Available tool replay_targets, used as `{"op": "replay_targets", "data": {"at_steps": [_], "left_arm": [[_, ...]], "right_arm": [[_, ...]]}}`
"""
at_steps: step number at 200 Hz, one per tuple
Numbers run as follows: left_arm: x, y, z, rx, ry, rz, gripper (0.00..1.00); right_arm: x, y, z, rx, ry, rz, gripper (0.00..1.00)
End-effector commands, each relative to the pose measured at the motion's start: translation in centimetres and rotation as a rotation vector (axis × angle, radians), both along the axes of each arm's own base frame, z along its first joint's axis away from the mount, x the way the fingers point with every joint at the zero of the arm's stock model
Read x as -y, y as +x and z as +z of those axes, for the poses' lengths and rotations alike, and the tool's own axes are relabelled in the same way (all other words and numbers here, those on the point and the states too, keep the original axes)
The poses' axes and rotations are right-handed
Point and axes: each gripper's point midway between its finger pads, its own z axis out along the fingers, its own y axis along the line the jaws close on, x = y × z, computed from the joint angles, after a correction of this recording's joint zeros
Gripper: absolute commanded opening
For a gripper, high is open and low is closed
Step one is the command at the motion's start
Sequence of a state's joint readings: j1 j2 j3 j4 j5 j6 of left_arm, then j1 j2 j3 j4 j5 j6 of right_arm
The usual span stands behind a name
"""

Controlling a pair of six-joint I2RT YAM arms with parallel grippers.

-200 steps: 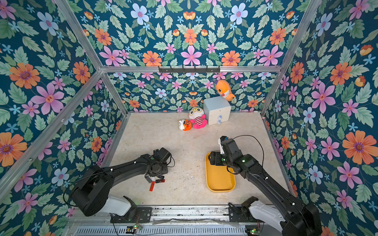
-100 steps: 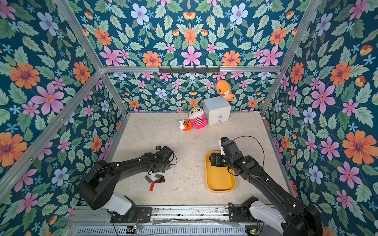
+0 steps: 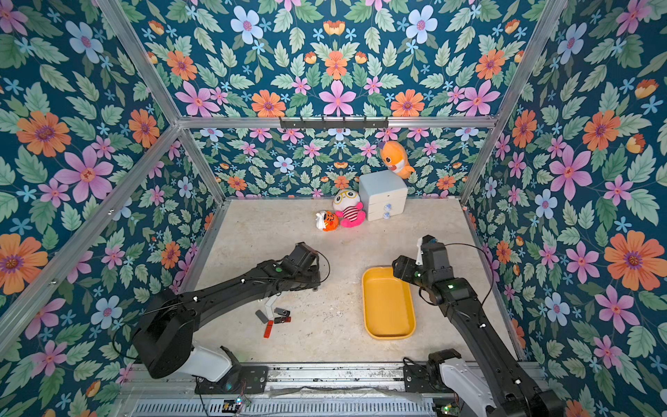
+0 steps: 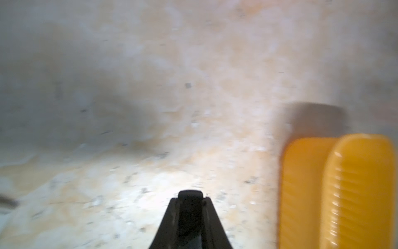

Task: Put the usb flash drive into the storage box
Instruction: Pick up the USB flash from the center of the board, then place the USB flash in the storage box.

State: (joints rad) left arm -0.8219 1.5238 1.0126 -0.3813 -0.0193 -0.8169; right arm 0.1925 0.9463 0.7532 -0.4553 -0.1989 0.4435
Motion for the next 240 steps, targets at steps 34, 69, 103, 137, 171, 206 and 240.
{"op": "replay_targets", "data": {"at_steps": [34,69,103,137,171,206,240], "left_arm": [[19.6,-1.4,4.9,0.054,-0.206,-0.217,0.09],[24.6,-0.9,0.2,-0.005,-0.16,-0.216,0.07],[25.7,0.3,-2.8,-0.019,-0.152,-0.16,0.08],[25.8,0.3,-4.1,-0.038,-0.148,-0.151,0.16],[25.2,-0.1,-3.6,-0.036,-0.143,-0.154,0.47],[23.9,0.3,1.1,0.044,-0.156,-0.165,0.55],[15.3,1.7,6.8,0.123,-0.123,-0.103,0.55]], "right_arm": [[5.3,2.1,-0.3,-0.035,0.172,-0.22,0.8],[6.1,1.8,-0.4,-0.037,0.144,-0.236,0.8],[6.2,1.4,-0.8,-0.038,0.136,-0.232,0.8],[6.0,1.3,-1.2,-0.047,0.139,-0.225,0.8],[5.9,1.2,-1.1,-0.046,0.144,-0.218,0.8],[5.6,1.1,0.0,-0.04,0.164,-0.213,0.79],[0.8,0.6,3.2,-0.002,0.146,-0.043,0.74]]}}
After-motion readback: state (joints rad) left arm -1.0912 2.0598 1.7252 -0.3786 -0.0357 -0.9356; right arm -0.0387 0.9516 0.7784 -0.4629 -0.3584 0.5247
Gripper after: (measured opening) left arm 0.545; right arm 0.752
